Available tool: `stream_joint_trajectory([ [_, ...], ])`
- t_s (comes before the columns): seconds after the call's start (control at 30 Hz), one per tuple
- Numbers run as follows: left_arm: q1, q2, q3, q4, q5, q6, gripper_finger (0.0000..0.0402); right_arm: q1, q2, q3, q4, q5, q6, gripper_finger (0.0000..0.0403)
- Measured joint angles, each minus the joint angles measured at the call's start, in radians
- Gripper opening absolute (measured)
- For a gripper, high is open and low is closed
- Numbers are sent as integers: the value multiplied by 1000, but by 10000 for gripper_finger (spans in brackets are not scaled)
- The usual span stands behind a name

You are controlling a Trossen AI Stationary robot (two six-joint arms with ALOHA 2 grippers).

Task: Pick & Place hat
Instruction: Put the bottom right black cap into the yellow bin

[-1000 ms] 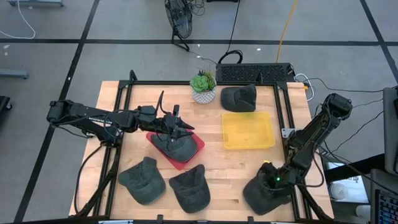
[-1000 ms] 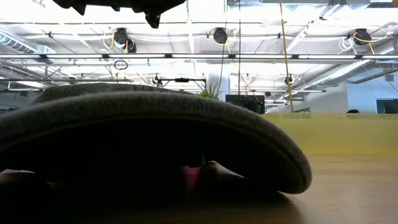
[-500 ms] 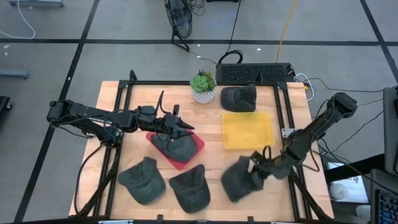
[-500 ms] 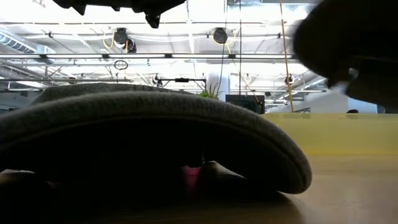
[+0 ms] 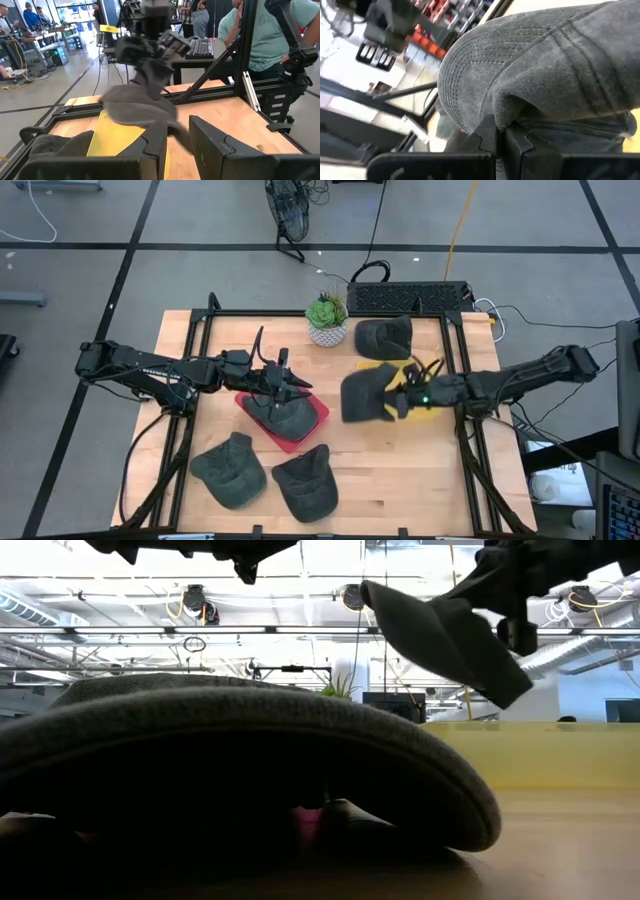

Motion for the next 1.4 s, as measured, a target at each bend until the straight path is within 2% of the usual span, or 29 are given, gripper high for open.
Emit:
stream_joint_trajectory([
  [0.17, 0, 0, 0, -2, 0, 0, 88, -101, -37, 1, -75, -72, -56, 0],
  [0.43, 0, 0, 0, -1, 0, 0, 88, -179, -50, 1, -258, -75, -166, 0],
  [0.67, 1, 0, 0, -3, 0, 0, 88, -199, -50, 1, -319, -76, -153, 0],
  [0.87, 1, 0, 0, -23, 0, -5, 88, -200, -50, 1, -373, -76, -48, 0],
  [1.17, 1, -64, 0, -258, 0, 82, 88, -200, -50, 1, -542, -73, 55, 0],
  [1.4, 0, -188, 0, -388, 0, 101, 88, -200, -46, 1, -552, -72, 55, 0],
])
